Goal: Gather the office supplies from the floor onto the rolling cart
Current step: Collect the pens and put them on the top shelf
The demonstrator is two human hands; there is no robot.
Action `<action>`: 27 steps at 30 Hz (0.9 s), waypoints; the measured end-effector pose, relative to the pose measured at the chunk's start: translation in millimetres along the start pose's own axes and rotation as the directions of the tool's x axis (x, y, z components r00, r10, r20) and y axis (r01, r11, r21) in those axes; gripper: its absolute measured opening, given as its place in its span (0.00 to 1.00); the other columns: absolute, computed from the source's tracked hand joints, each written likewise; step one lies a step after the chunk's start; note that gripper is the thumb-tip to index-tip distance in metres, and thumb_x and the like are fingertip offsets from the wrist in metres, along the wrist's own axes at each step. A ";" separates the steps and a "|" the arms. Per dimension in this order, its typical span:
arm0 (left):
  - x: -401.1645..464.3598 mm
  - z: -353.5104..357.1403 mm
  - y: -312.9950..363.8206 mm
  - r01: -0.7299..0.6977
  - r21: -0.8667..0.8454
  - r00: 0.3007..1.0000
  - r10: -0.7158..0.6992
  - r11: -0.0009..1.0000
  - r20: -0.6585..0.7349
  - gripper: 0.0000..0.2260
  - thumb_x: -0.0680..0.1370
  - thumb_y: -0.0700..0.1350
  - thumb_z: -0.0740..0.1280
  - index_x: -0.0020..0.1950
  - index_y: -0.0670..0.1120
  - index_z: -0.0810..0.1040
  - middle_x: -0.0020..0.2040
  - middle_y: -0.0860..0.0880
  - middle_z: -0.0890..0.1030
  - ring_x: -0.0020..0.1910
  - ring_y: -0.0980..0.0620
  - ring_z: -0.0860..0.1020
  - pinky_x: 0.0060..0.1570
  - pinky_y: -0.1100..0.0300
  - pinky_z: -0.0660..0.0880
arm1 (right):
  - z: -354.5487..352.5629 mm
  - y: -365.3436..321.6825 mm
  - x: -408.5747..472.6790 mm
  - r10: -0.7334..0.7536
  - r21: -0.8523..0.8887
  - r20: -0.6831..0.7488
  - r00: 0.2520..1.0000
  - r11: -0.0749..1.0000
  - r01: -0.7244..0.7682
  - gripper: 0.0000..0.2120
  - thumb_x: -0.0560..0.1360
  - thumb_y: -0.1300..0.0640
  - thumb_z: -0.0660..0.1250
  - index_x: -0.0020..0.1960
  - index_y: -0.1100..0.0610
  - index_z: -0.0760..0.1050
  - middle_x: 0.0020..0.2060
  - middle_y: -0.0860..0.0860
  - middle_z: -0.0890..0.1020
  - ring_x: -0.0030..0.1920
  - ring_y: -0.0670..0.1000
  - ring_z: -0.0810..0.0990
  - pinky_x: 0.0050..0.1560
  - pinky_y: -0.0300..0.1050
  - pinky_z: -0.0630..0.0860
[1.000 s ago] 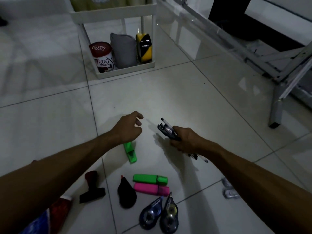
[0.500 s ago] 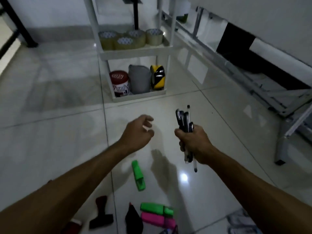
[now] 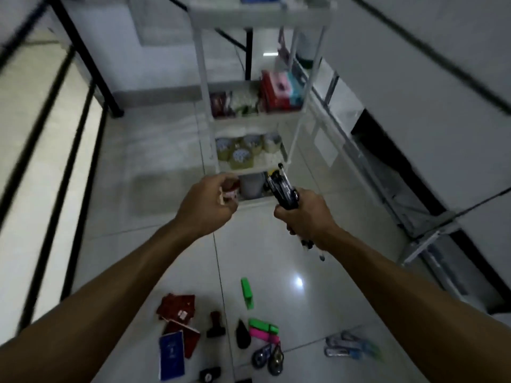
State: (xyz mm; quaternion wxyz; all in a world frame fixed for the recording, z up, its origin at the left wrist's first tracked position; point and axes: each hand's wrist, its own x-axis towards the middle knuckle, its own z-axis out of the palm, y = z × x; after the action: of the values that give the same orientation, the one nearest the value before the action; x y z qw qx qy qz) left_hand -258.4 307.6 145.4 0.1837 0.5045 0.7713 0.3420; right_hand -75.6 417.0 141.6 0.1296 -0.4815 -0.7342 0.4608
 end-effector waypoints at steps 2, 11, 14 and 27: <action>3.6 -62.6 39.0 0.001 0.031 1.000 0.000 1.000 -0.027 0.21 0.72 0.42 0.72 0.64 0.48 0.75 0.56 0.49 0.77 0.52 0.49 0.75 0.51 0.59 0.72 | -30.5 -64.6 -15.6 -0.001 0.013 0.008 1.000 1.000 0.001 0.05 0.71 0.60 0.70 0.40 0.55 0.74 0.28 0.53 0.78 0.24 0.48 0.75 0.23 0.39 0.73; 8.1 -279.8 181.9 -0.050 0.087 0.998 0.054 0.995 -0.041 0.21 0.71 0.46 0.72 0.64 0.53 0.74 0.54 0.52 0.76 0.48 0.52 0.76 0.49 0.56 0.76 | -137.6 -286.7 -81.9 0.006 0.070 -0.026 1.000 0.998 -0.004 0.05 0.70 0.57 0.71 0.45 0.54 0.77 0.33 0.54 0.81 0.30 0.52 0.79 0.28 0.48 0.77; 9.7 -312.1 206.0 -0.022 0.045 0.998 0.025 0.999 -0.064 0.20 0.72 0.47 0.72 0.63 0.51 0.75 0.54 0.51 0.77 0.47 0.52 0.75 0.47 0.58 0.74 | -167.1 -325.6 -85.9 0.001 0.094 -0.027 1.000 0.996 0.001 0.11 0.72 0.58 0.72 0.53 0.56 0.77 0.36 0.55 0.81 0.31 0.51 0.79 0.27 0.44 0.76; 177.7 -281.5 200.2 0.108 -0.092 0.989 -0.116 0.990 -0.090 0.18 0.72 0.45 0.72 0.61 0.52 0.75 0.53 0.52 0.77 0.46 0.53 0.76 0.40 0.64 0.71 | -243.8 -365.0 121.6 0.023 0.189 -0.136 0.990 0.982 0.003 0.03 0.76 0.59 0.69 0.47 0.59 0.76 0.32 0.52 0.80 0.23 0.44 0.77 0.25 0.38 0.74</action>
State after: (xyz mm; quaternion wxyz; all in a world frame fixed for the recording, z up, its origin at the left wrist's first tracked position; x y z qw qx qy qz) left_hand -380.0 423.4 495.7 0.1875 0.4348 0.7907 0.3880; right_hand -196.7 611.3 535.4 0.2228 -0.5013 -0.6741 0.4946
